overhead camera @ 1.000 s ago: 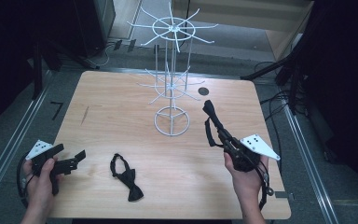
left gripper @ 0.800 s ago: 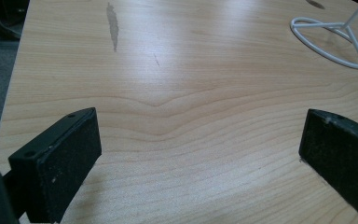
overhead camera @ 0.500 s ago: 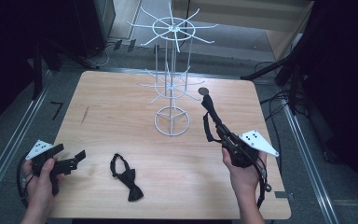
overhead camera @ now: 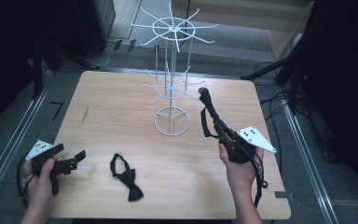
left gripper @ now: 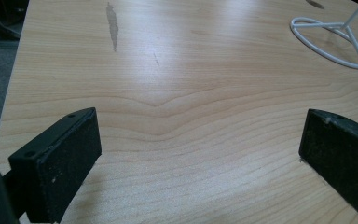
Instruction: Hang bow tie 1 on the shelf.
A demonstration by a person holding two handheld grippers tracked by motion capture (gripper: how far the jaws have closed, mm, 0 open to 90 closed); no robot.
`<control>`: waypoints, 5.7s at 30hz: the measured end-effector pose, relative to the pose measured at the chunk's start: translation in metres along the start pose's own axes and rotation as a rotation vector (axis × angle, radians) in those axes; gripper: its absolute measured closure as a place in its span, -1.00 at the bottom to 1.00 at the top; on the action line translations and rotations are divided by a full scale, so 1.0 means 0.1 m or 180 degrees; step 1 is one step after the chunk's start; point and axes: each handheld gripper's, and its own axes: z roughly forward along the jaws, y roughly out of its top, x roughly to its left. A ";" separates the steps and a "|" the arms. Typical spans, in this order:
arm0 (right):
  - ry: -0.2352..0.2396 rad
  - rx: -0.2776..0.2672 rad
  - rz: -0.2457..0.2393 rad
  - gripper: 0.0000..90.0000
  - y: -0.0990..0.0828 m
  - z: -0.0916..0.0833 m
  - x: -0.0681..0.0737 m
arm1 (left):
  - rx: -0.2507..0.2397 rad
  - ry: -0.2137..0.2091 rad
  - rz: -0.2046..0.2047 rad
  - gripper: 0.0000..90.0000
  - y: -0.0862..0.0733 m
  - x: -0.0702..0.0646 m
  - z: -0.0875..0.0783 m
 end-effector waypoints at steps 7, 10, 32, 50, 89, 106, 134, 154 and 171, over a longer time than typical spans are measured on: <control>-0.0006 -0.0049 0.0026 0.89 0.05 0.05 0.04 | -0.0001 -0.0004 -0.0008 -1.00 0.00 0.00 0.00; -0.0012 -0.0065 0.0020 0.89 0.07 0.06 0.05 | -0.0001 -0.0003 -0.0006 -1.00 0.00 0.00 0.00; 0.0004 -0.0147 0.0038 0.89 0.22 0.16 0.11 | -0.0013 -0.0006 -0.0019 -1.00 0.00 0.00 0.00; 0.0055 -0.0182 0.0118 0.89 0.28 0.29 0.15 | -0.0007 -0.0009 -0.0015 -1.00 0.00 0.00 0.00; 0.0080 -0.0032 0.0470 0.89 0.19 0.65 0.09 | 0.0004 -0.0013 -0.0014 -1.00 0.00 0.00 0.00; 0.0095 0.0083 0.0518 0.89 0.09 0.83 0.16 | 0.0000 -0.0020 -0.0013 -1.00 0.00 0.01 0.01; 0.0162 0.0212 0.0534 0.66 -0.09 0.91 0.19 | 0.0004 -0.0021 -0.0025 -1.00 0.00 0.01 0.01; 0.0236 0.0202 0.0296 0.09 -0.17 0.71 0.22 | 0.0009 -0.0021 -0.0019 -1.00 0.00 0.01 0.01; 0.0341 0.0123 0.0119 0.05 -0.23 0.45 0.32 | 0.0001 -0.0012 -0.0017 -1.00 0.00 0.01 0.01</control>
